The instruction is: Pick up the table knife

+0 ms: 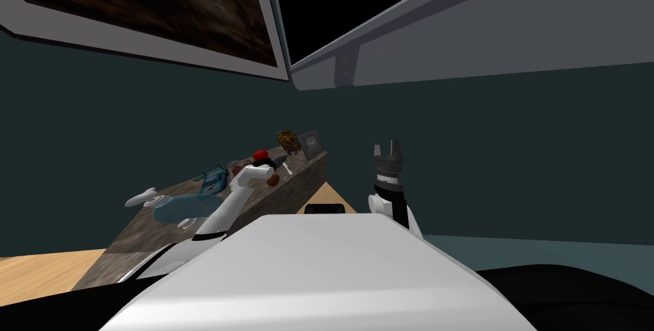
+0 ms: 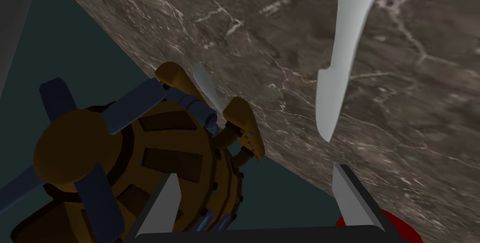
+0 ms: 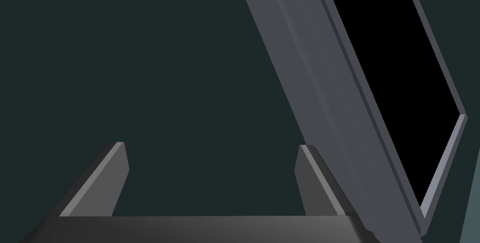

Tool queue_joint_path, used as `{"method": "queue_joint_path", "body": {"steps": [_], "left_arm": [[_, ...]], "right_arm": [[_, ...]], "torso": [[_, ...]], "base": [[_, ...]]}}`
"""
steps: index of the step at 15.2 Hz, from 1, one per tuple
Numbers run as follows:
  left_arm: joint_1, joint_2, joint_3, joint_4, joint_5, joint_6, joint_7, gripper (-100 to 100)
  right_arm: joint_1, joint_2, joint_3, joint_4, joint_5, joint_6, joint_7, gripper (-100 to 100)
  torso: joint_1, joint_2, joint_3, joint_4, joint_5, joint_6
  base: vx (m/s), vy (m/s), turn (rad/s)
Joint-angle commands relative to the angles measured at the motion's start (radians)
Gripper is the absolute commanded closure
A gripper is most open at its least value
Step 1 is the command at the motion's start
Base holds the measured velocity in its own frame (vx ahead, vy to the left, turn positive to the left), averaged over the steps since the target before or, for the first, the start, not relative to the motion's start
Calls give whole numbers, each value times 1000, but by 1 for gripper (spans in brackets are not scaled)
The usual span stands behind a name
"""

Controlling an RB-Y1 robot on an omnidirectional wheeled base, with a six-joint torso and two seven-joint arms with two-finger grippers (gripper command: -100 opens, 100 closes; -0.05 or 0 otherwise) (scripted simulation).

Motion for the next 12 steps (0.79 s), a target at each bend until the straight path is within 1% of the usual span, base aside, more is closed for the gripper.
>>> {"method": "queue_joint_path", "body": {"steps": [1,2,3,5,6,7,9,10,11,12], "left_arm": [[-5,8,3,5,7,50,-8,-100],[-5,8,3,5,7,60,-8,-100],[-34,28,7,43,27,89,-29,-100],[-34,28,7,43,27,131,-29,-100],[-34,28,7,43,27,136,-29,-100],[-64,48,12,81,45,167,-50,-100],[-64,48,12,81,45,207,-50,-100],[-64,48,12,81,45,211,-50,-100],[-92,66,16,119,64,244,-70,-100],[-92,66,16,119,64,261,-70,-100]], "right_arm": [[0,0,0,0,0,0,0,0],[0,0,0,0,0,0,0,0],[0,0,0,0,0,0,0,0],[0,0,0,0,0,0,0,0],[0,0,0,0,0,0,0,0],[0,0,0,0,0,0,0,0],[0,0,0,0,0,0,0,0],[0,0,0,0,0,0,0,0],[0,0,0,0,0,0,0,0],[0,0,0,0,0,0,0,0]], "torso": [[0,0,0,0,0,0],[0,0,0,0,0,0],[0,1,0,0,0,-1],[0,0,0,0,0,0],[0,0,0,0,0,0],[0,1,0,0,0,-1],[0,0,0,0,0,0],[0,0,0,0,0,0],[0,1,0,0,0,-1],[0,1,0,0,0,0]], "base": [[19,-10,-42],[10,-7,5],[15,-14,-76],[19,-13,-86],[12,-5,4],[18,-13,-72],[22,-12,-83],[11,-4,0],[15,-11,-90],[22,-14,-112]]}}
